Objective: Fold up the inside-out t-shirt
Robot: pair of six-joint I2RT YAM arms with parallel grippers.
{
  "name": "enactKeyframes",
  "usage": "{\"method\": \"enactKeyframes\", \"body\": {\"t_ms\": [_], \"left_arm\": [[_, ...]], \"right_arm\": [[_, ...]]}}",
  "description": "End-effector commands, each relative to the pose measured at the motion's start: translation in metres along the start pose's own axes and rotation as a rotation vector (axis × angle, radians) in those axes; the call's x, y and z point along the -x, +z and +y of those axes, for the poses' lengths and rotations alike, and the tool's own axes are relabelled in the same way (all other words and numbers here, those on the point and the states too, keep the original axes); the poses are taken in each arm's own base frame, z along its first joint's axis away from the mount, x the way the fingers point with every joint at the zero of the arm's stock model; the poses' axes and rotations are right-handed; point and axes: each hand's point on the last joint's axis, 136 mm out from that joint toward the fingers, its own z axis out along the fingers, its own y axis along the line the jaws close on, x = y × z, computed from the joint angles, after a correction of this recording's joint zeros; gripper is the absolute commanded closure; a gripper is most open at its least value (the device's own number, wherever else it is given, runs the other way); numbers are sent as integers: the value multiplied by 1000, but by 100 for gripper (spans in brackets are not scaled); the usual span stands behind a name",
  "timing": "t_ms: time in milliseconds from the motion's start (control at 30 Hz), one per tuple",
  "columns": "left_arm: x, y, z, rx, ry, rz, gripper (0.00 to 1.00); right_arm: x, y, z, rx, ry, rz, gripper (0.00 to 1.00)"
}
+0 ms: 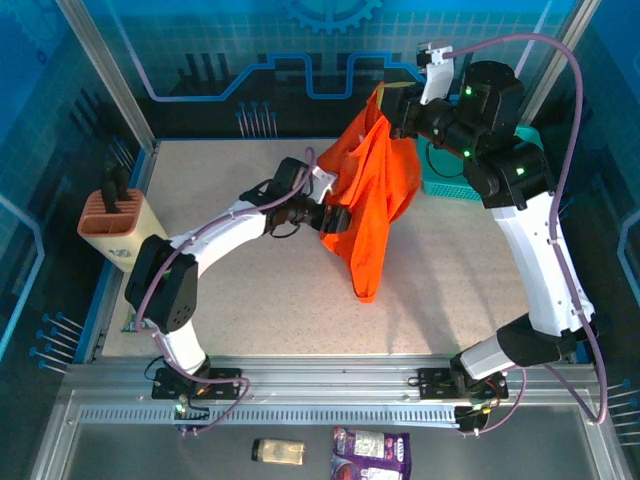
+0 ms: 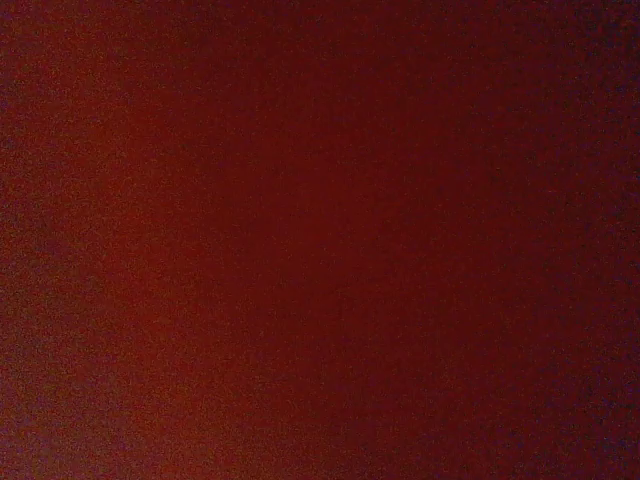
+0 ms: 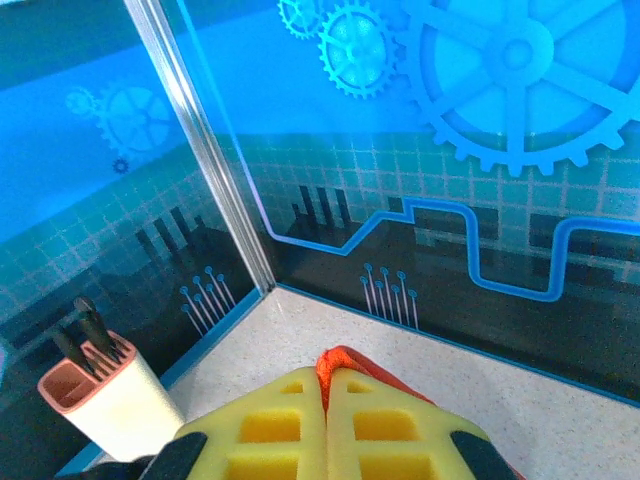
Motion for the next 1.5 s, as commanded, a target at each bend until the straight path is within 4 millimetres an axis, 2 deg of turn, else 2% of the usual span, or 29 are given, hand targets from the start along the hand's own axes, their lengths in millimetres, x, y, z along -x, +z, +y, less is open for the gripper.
{"method": "enactKeyframes", "body": {"t_ms": [0, 67, 167, 233, 300, 400, 467, 567, 667, 733, 800, 867, 933, 1000, 1033, 1067, 1133, 1200, 1333, 1467], "left_arm": [[3, 6, -15, -83, 30, -18, 47], [6, 4, -10, -40, 37, -35, 75], [17, -11, 4, 67, 59, -69, 98], [29, -30, 12, 126, 70, -112, 100], [45, -59, 20, 175, 76, -174, 100], [74, -118, 27, 242, 89, -289, 100], [94, -166, 27, 278, 99, -378, 100], [113, -223, 10, 280, 141, -483, 100], [116, -251, -16, 252, 208, -501, 100], [110, -251, -33, 174, 227, -475, 100], [97, -239, -50, 43, 215, -420, 100], [75, -216, -67, -79, 205, -339, 100], [41, -185, -83, -171, 214, -211, 99], [4, -157, -96, -247, 215, -70, 86], [-8, -147, -96, -261, 196, -27, 79], [-16, -140, -94, -261, 167, -1, 68], [-25, -131, -80, -209, 102, 8, 64], [-28, -128, -59, -92, 48, -12, 55], [-40, -124, -11, 144, -140, -32, 50], [-84, -116, 32, 341, -403, 35, 51]], "right_arm": [[28, -16, 15, 35, -13, -99, 100], [26, -16, 13, 20, -17, -94, 100], [19, -16, 4, -25, -20, -81, 100], [12, -14, -5, -64, -28, -65, 100], [4, -13, -15, -99, -24, -50, 100], [-11, -10, -31, -139, -3, -20, 100], [-23, -6, -45, -162, 28, 3, 100], [-42, -3, -67, -198, 85, 32, 100], [-69, 1, -95, -246, 154, 78, 100], [-95, 2, -114, -278, 194, 125, 100], [-127, -2, -134, -336, 221, 186, 100], [-165, -11, -157, -421, 247, 264, 100], [-202, -22, -179, -503, 289, 346, 95], [-237, -34, -194, -562, 337, 431, 83], [-248, -36, -196, -573, 346, 462, 78], [-260, -39, -197, -581, 350, 493, 74], [-275, -39, -196, -572, 361, 527, 69], [-287, -35, -192, -547, 372, 551, 67], [-310, -21, -181, -507, 355, 625, 65], [-330, -8, -172, -467, 352, 688, 64]]}}
